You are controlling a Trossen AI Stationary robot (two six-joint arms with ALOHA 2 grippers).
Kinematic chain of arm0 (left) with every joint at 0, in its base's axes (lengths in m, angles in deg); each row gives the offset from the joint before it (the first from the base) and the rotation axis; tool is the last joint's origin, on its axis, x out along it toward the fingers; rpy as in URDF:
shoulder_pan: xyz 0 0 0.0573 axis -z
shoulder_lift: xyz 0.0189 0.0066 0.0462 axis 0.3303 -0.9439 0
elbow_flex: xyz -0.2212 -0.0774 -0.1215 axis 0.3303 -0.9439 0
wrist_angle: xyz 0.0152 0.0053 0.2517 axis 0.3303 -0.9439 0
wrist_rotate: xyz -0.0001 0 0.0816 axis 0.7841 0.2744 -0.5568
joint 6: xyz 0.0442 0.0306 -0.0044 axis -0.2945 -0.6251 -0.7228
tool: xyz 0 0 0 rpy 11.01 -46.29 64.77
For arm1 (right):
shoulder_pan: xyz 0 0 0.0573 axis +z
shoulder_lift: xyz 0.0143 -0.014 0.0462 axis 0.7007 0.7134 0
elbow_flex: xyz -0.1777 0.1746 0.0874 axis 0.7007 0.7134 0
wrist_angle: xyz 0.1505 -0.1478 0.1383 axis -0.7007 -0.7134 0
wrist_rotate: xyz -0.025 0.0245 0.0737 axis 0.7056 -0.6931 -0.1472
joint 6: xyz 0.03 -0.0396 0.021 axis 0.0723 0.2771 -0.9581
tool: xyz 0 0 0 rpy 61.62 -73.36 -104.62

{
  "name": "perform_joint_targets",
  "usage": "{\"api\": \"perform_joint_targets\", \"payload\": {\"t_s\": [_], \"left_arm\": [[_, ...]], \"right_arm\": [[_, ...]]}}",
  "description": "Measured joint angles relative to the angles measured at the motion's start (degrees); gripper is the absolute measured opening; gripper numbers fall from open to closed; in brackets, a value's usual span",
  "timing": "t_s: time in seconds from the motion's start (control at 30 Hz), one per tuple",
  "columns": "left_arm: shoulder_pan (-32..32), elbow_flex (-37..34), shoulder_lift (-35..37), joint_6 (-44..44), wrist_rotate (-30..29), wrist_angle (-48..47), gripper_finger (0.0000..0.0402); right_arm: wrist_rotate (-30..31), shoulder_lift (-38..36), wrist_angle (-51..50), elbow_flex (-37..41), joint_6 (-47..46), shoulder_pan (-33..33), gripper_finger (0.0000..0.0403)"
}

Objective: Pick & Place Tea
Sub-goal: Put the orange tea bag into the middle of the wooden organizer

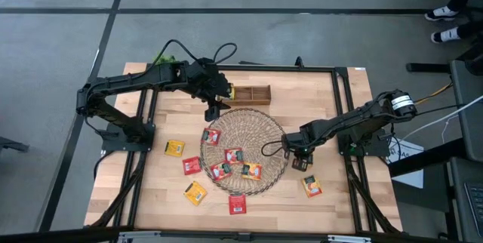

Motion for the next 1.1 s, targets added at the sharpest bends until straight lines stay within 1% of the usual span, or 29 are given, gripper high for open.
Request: {"api": "perform_joint_targets", "payload": {"t_s": [0.07, 0.17, 0.23, 0.47, 0.73, 0.97, 1.1], "left_arm": [[0.01, 0.00, 0.00, 0.00, 0.00, 0.00, 0.0210], [0.01, 0.00, 0.00, 0.00, 0.00, 0.04, 0.0210], [0.00, 0.00, -0.01, 0.00, 0.00, 0.04, 0.0210], [0.00, 0.00, 0.00, 0.00, 0.03, 0.97, 0.0210], [-0.01, 0.00, 2.07, 0.00, 0.16, 3.44, 0.0210], [0.01, 0.00, 5.58, 1.55, -5.11, 4.92, 0.0210], [0.19, 0.00, 6.57, 3.07, -6.99, 8.57, 0.0210]], "right_arm": [[-0.15, -0.03, -0.16, -0.12, 0.02, -0.01, 0.0027], [0.05, -0.95, -1.05, -1.27, -0.01, 0.00, 0.0014], [1.89, -1.29, -2.37, -2.55, -0.22, -0.09, 0.0009], [7.14, -2.00, -7.87, -12.17, -3.53, -0.98, 0.0008], [20.12, -2.16, -11.42, -26.31, -7.82, -4.01, 0.0008], [32.13, -2.21, -12.80, -37.95, -8.12, -6.58, 0.0008], [40.46, -2.23, -11.61, -43.89, -7.25, -7.70, 0.0008]]}}
